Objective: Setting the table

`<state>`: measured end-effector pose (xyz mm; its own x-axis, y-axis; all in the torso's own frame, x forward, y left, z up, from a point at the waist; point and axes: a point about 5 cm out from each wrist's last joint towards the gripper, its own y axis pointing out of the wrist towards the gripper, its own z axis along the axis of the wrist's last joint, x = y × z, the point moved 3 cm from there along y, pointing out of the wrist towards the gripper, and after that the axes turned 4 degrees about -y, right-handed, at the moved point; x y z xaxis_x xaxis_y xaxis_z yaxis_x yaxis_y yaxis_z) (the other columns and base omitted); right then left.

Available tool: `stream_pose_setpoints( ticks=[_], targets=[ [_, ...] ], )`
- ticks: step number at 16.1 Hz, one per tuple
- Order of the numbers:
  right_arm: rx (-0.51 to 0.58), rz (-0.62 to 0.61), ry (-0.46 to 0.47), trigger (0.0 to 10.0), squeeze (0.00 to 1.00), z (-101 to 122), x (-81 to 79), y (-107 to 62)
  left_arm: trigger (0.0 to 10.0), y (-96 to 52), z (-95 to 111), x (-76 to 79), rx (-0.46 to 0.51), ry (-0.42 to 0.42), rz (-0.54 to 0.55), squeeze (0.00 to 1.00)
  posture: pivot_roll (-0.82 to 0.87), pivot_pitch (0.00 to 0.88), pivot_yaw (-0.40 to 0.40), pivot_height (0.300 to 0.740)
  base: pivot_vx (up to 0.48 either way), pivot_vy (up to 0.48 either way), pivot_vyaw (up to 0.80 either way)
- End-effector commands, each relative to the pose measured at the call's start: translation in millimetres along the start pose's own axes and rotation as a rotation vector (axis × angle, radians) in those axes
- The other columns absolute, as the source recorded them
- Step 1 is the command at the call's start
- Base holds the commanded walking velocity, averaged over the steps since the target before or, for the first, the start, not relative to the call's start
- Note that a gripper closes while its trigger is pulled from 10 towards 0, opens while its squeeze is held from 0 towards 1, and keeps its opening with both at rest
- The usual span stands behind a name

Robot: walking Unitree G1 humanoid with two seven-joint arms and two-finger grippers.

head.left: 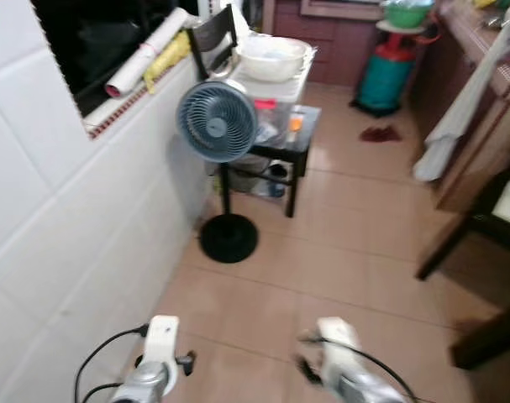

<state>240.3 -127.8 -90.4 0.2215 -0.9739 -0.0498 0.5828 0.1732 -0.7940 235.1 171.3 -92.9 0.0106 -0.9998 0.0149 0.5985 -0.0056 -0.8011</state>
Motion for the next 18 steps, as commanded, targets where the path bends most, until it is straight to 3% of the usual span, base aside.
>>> stream_pose_setpoints(
  ticks=[1,5,11,18],
  targets=[
    [-0.022,-0.038,0.019,10.0,0.0,-9.1,16.3,-3.5,10.0,-1.4,-6.0,-8.5,-0.014,0.009,0.016,0.0,-0.01,0.0,0.015,0.74,0.0,0.0,0.0],
    [-0.035,-0.036,0.018,10.0,0.0,-11.3,14.4,-3.3,10.0,-2.2,-9.8,-11.1,-0.023,0.015,0.013,0.0,0.0,0.0,0.028,0.74,0.0,0.0,0.0],
    [-0.053,-0.057,0.05,10.0,0.0,-19.3,15.8,-4.4,10.0,-2.2,-2.1,-12.3,0.015,0.034,-0.009,0.0,-0.02,0.0,0.053,0.74,0.0,0.0,-0.75],
    [-0.048,-0.055,-0.01,10.0,0.0,-18.3,18.6,-4.9,10.0,-3.2,-5.2,-15.9,0.012,0.088,-0.014,0.0,-0.03,0.0,0.043,0.74,0.0,0.0,-0.75]
  ],
)
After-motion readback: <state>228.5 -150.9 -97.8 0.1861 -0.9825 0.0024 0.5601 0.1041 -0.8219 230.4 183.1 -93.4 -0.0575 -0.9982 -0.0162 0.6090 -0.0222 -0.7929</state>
